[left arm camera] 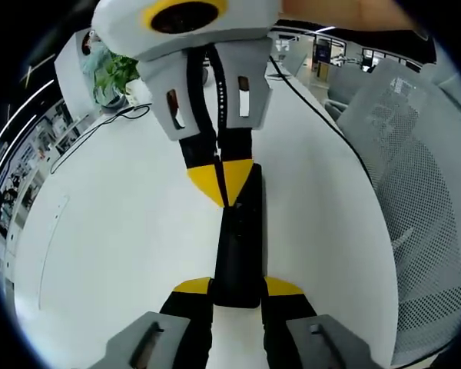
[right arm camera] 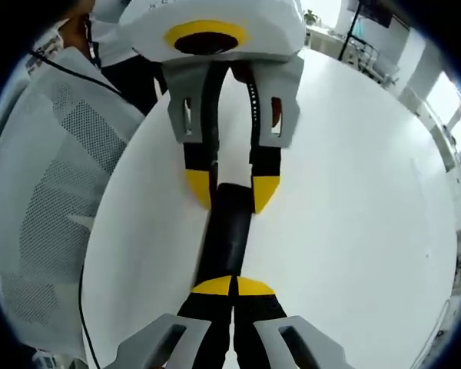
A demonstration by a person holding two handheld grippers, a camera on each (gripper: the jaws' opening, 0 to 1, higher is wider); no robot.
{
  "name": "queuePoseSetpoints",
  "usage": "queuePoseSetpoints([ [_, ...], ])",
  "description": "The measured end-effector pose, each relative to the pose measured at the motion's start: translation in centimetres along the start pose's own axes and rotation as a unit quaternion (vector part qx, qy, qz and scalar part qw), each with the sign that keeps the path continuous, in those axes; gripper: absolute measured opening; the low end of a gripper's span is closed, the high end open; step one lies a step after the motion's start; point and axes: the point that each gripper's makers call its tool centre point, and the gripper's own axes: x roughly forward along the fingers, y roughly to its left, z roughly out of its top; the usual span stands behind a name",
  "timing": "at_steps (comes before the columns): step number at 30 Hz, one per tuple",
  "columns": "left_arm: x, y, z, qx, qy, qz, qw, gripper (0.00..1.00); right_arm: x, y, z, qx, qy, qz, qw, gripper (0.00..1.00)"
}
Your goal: Press the specified remote control buttons in sequence, fully releasing each button before pressing the next.
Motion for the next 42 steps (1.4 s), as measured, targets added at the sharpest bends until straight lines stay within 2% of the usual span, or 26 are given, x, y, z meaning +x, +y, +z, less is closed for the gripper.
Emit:
queuePoseSetpoints([
  [25, 0.1, 0.1, 0.0, 0.001, 0.008, 0.003, 1.0, 0.23, -3.7, -0.3, 1.1, -0.005, 0.0, -0.027, 0.9996, 0.0],
  [42, 0.2, 0.1, 0.2, 0.002, 0.005, 0.003, 1.0, 0.23, -0.7, 0.5, 0.1, 0.011, -0.006, -0.01, 0.9999, 0.0],
])
